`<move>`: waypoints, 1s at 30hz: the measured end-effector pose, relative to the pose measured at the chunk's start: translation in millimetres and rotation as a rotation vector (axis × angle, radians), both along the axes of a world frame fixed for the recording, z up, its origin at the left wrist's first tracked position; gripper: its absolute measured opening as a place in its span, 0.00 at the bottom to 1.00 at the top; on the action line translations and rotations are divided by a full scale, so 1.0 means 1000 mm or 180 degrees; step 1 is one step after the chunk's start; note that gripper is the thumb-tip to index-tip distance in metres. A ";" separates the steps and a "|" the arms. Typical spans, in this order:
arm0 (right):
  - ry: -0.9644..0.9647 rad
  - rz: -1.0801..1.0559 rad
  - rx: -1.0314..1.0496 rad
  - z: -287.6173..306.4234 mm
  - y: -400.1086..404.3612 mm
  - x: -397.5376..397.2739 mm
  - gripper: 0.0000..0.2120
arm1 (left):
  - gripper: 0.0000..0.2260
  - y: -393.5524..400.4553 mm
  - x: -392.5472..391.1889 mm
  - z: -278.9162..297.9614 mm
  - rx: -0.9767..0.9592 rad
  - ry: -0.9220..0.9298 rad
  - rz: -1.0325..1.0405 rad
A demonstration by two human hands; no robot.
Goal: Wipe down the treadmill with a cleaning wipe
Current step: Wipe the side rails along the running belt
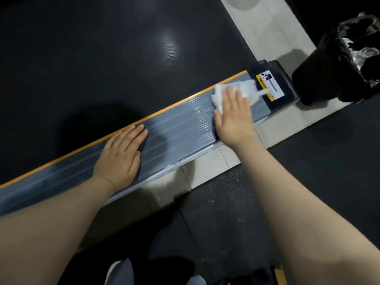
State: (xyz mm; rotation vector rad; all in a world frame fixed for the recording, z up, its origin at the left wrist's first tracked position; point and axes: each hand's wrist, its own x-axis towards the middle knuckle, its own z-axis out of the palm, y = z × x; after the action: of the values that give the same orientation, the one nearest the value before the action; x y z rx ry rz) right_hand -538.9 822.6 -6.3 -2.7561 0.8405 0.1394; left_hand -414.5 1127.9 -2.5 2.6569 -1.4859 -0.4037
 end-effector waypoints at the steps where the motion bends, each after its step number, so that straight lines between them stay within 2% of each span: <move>1: -0.0010 0.0491 0.0064 0.001 0.014 0.001 0.30 | 0.26 0.000 0.000 0.001 0.0011 0.0004 -0.0002; 3: 0.0049 0.1281 0.0113 0.002 0.036 0.012 0.31 | 0.26 -0.001 0.000 0.003 0.0040 0.0017 0.0002; 5: 0.0266 0.1648 0.0120 0.006 0.043 0.031 0.32 | 0.26 -0.002 0.000 0.003 0.0060 0.0058 -0.0002; 7: 0.0427 0.1424 0.0042 0.010 0.025 0.047 0.32 | 0.26 -0.003 0.001 0.002 0.0057 0.0075 -0.0005; 11: 0.0795 0.0276 -0.0075 0.015 -0.041 0.056 0.31 | 0.26 -0.002 0.001 0.003 0.0150 0.0215 0.0024; 14: 0.0994 -0.0096 0.0037 0.025 -0.050 0.059 0.29 | 0.25 -0.005 0.003 0.009 0.0276 0.0399 0.0083; 16: 0.0897 0.0079 0.0017 0.029 -0.036 0.064 0.28 | 0.25 -0.012 0.003 0.020 0.0296 0.0593 0.0258; 19: 0.0868 0.1062 0.0389 0.037 -0.018 0.060 0.27 | 0.24 -0.032 0.000 0.036 0.0218 0.0843 0.0566; 21: 0.0884 0.1341 0.0587 0.038 -0.028 0.053 0.28 | 0.25 -0.051 -0.005 0.042 0.0159 0.0922 0.0595; 24: 0.0666 0.0637 0.0483 0.033 -0.074 0.042 0.32 | 0.26 -0.093 -0.013 0.041 0.0138 0.0993 0.0272; 26: 0.0627 0.0058 0.0348 0.025 -0.111 0.027 0.29 | 0.26 -0.127 -0.020 0.034 0.0084 0.0998 0.0012; 30: 0.0503 0.0005 0.0336 0.010 -0.165 0.015 0.28 | 0.28 -0.211 -0.036 0.021 -0.0132 0.1051 -0.0058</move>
State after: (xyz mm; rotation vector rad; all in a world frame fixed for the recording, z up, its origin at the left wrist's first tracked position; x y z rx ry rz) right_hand -524.1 657.2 3.6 -2.6736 0.8439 0.3950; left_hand -450.8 916.6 18.6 2.3984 -1.3983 -0.7608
